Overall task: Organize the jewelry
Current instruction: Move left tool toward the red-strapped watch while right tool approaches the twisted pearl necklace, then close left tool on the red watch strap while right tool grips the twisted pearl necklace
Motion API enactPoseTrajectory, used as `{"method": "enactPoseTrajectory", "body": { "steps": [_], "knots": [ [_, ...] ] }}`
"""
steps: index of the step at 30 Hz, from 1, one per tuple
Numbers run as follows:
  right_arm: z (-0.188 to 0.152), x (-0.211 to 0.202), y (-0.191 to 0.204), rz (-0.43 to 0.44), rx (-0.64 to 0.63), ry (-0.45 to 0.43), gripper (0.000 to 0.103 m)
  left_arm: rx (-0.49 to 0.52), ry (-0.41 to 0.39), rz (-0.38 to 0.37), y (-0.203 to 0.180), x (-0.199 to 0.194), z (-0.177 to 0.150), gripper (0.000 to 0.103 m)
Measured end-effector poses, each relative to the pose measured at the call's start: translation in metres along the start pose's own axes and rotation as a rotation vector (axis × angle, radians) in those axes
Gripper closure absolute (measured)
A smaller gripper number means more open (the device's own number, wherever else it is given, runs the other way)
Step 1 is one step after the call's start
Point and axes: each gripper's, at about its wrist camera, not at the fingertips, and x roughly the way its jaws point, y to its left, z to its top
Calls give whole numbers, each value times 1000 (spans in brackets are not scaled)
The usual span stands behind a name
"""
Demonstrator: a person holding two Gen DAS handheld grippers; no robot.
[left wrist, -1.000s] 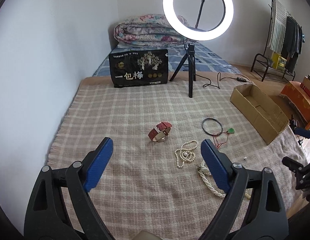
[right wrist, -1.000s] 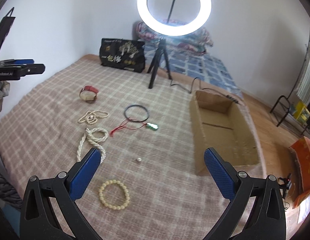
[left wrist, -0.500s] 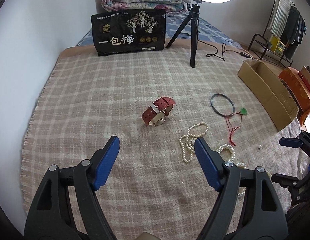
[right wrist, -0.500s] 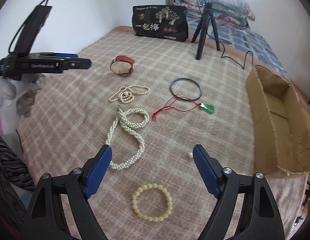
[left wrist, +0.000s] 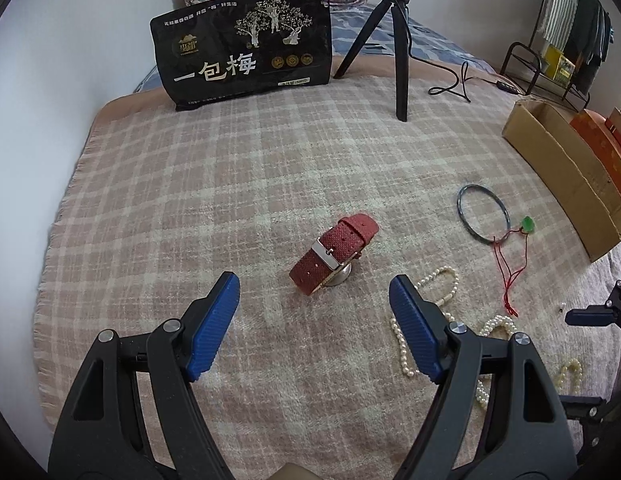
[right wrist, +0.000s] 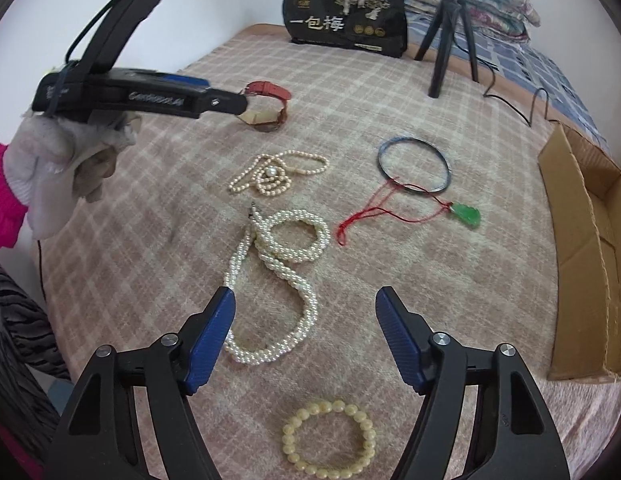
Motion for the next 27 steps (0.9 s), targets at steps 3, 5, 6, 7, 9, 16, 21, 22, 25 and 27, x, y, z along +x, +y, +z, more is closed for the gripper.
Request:
{"method": "enactPoseTrajectory", "body": {
  "steps": [3,5,6,7,9,16,21,22,25,27],
  "knots": [
    [1,9,10,8,-38,24,28,19,1,2,-1,4,3,23],
    [0,16,15,10,-58,38,26,41,4,3,-4,8,5,23],
    [0,20,18,14,-68,50,26,52,5,4,-5,10,5,23],
    [0,23,19,18,-74,58,26,61,6,7,-7,12,6,23],
    [0,30,21,21,-86,74,26,71,10,17,-8,16,7,23],
    [2,47,24,29,-106,119,26,84,15,37,-4,28,13,23],
    [7,53,24,17,-116,121,25,102,19,22,-4,35,15,23],
    [8,54,24,16,-118,123,25,108,22,14,-5,36,14,23],
    [13,59,26,8,-123,128,25,110,46,-6,-8,41,13,38],
    [16,62,26,-1,-128,132,25,113,57,-11,-9,43,12,43]
  ]
}}
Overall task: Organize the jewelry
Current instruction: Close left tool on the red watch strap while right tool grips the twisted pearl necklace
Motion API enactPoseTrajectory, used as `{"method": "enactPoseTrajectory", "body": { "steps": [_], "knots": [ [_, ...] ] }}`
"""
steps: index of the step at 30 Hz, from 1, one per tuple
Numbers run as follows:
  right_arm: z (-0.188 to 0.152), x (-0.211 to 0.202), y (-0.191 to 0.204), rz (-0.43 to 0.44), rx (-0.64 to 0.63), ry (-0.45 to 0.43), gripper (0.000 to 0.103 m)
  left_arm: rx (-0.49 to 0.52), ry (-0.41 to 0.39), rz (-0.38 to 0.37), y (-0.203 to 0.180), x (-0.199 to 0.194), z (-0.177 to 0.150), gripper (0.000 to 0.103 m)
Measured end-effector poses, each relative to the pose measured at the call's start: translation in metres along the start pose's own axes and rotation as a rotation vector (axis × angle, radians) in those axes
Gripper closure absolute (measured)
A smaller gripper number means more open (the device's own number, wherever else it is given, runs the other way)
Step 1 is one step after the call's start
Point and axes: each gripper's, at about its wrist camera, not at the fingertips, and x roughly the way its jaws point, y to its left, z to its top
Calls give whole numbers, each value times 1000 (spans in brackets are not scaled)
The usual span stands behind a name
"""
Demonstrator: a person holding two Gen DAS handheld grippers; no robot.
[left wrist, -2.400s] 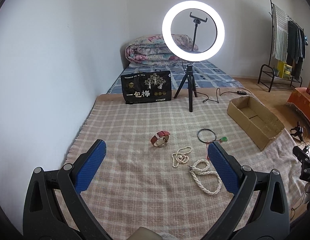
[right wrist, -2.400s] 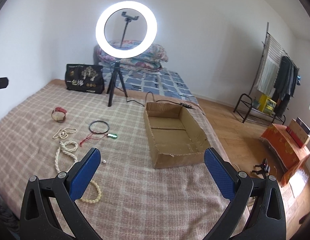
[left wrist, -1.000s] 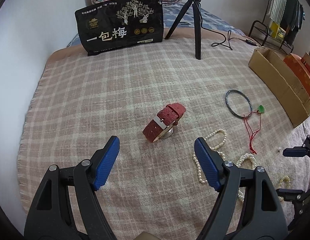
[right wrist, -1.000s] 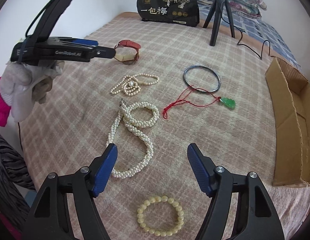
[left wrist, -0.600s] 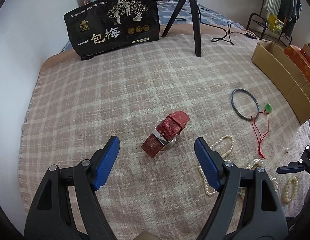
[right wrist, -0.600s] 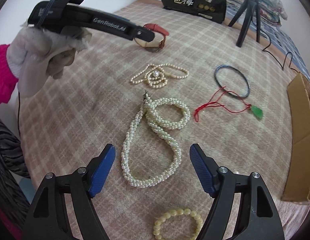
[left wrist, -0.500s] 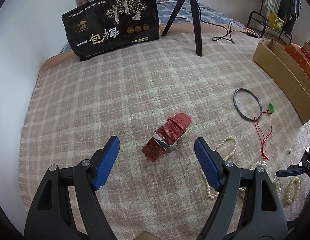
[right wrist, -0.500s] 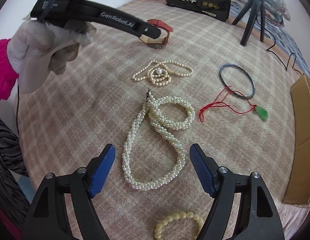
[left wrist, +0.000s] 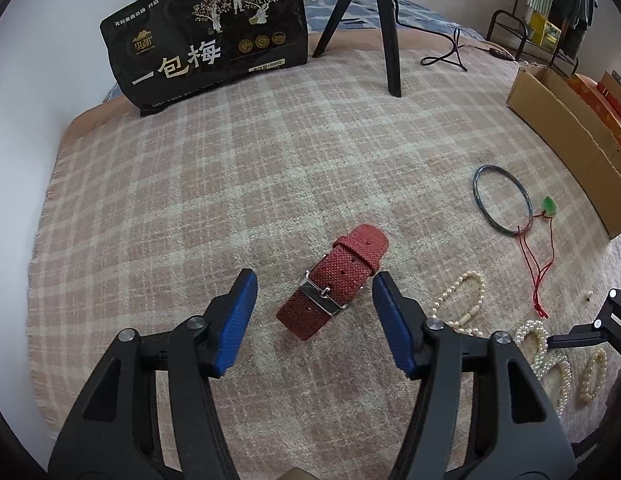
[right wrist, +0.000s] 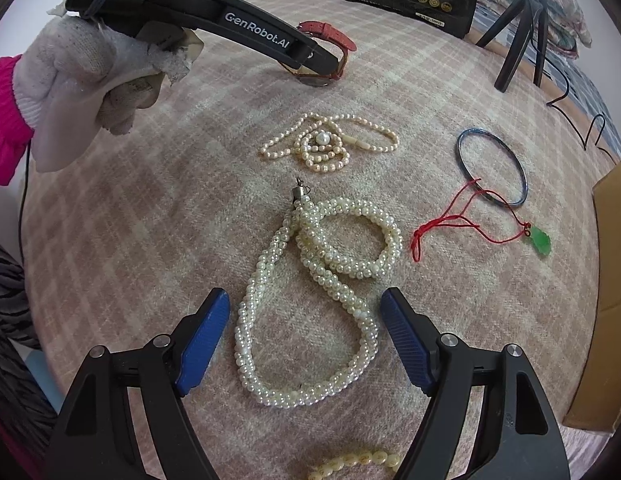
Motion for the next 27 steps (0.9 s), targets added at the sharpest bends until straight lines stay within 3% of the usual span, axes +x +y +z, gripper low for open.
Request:
{"method": "enactPoseTrajectory", "body": {
  "steps": [8,14,27],
  "knots": [
    [2,5,0,-8,-25,12,24,-35,31,-12,3,5,-1,79],
    [-1,2,0,-16,-26,19,31,-51,31,-18,5,2,-3,84],
    [3,-2,-7,-12,-36,36,71,-68,19,-11,3,-1,-2,90]
  ]
}}
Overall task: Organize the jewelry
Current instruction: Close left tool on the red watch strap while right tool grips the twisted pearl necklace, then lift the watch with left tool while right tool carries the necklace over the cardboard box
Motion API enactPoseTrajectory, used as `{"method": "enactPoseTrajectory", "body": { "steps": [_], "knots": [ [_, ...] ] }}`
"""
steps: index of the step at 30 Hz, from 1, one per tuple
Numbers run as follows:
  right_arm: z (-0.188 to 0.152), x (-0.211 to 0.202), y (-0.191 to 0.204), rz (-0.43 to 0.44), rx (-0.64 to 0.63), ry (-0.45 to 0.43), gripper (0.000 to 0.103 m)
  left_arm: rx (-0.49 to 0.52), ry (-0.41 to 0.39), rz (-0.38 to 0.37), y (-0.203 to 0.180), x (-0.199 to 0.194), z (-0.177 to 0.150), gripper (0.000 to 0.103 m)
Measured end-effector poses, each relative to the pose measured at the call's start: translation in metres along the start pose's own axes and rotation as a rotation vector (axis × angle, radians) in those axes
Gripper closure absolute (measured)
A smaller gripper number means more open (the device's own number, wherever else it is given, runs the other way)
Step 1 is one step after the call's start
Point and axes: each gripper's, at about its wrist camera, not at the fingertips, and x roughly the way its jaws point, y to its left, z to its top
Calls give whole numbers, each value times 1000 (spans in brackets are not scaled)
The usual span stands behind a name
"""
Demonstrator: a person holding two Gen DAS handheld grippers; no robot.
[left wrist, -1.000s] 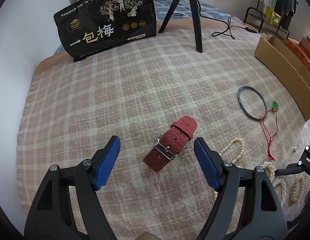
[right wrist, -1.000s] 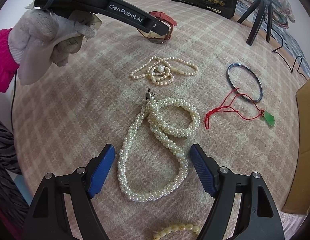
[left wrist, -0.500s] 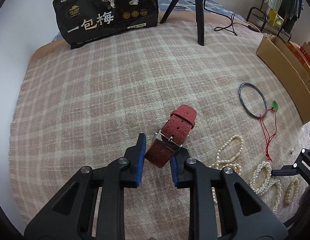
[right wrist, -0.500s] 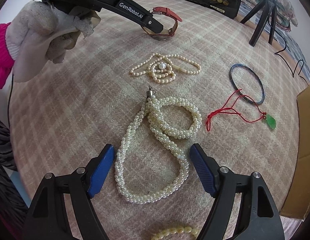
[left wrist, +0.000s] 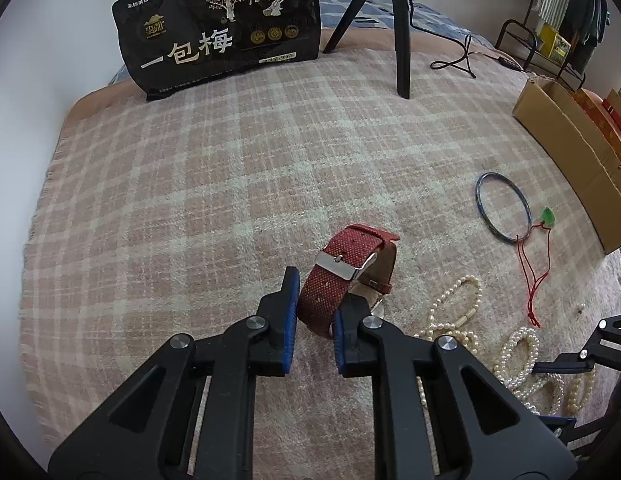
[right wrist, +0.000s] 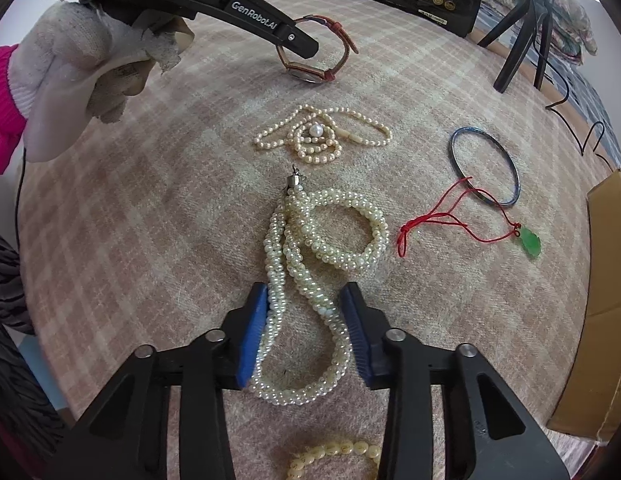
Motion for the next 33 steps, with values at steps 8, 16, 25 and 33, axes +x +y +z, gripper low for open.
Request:
{"method": "enactPoseTrajectory", "body": {
  "steps": [8,16,25,33],
  "knots": [
    [2,3,14,-46,-53,-1,71,-21,-1,7,1,2,0,91],
    [1,-5,13,-14,-38,-13,89,-25,-21,25,2,-3,-1,93],
    [-2,-31,13,-41,-21,-81,90,-77,-90,28,19,-33,1,94],
    [-6,-70,13,-92,-6,-166,91,-109,-158,30,23,-61,6,94]
  ]
}}
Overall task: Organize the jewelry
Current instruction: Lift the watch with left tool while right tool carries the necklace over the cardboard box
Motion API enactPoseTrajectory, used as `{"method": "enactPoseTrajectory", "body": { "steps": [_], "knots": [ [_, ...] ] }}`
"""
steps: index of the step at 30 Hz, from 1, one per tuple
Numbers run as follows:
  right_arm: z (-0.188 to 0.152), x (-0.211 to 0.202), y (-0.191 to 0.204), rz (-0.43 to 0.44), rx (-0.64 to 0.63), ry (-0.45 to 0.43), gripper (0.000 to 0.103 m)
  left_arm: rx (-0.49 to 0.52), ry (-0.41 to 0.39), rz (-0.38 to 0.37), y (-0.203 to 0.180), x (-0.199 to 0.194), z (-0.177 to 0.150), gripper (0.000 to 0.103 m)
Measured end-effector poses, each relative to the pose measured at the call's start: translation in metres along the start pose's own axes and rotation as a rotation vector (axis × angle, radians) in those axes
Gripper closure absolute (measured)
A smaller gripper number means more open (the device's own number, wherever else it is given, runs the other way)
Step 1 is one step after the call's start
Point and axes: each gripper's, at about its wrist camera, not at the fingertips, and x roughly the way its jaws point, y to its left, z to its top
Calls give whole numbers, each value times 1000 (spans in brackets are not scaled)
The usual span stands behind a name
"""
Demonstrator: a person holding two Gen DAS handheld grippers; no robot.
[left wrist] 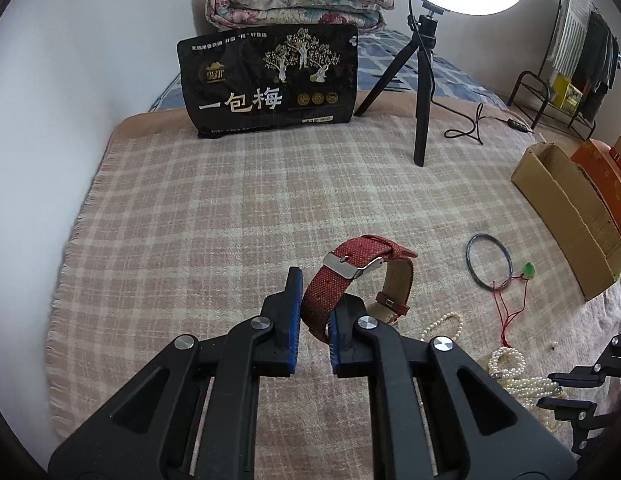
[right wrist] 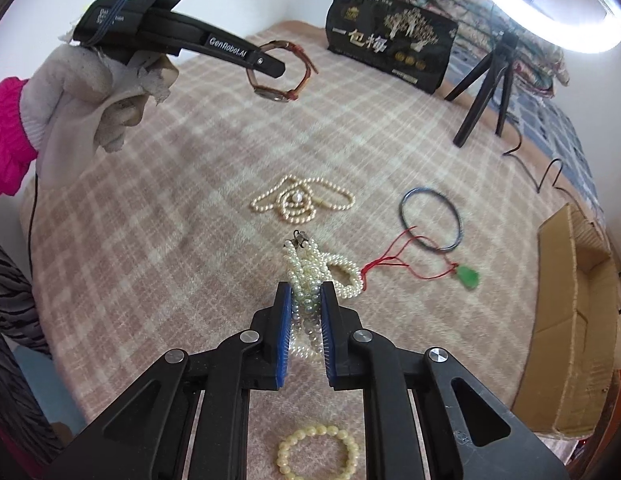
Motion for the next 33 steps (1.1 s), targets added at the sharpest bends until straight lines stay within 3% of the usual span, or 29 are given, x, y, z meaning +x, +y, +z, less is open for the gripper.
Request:
{"method": "enactPoseTrajectory", "body": {
  "steps": [18,33],
  "knots": [
    [3,-71,-45,-103,81,-165,91,63,-90,-31,-50,-34,9,95],
    [-24,-128,-119,-222,242,-255,91,138,-136,-170,-140,-43,32,97]
  ]
}}
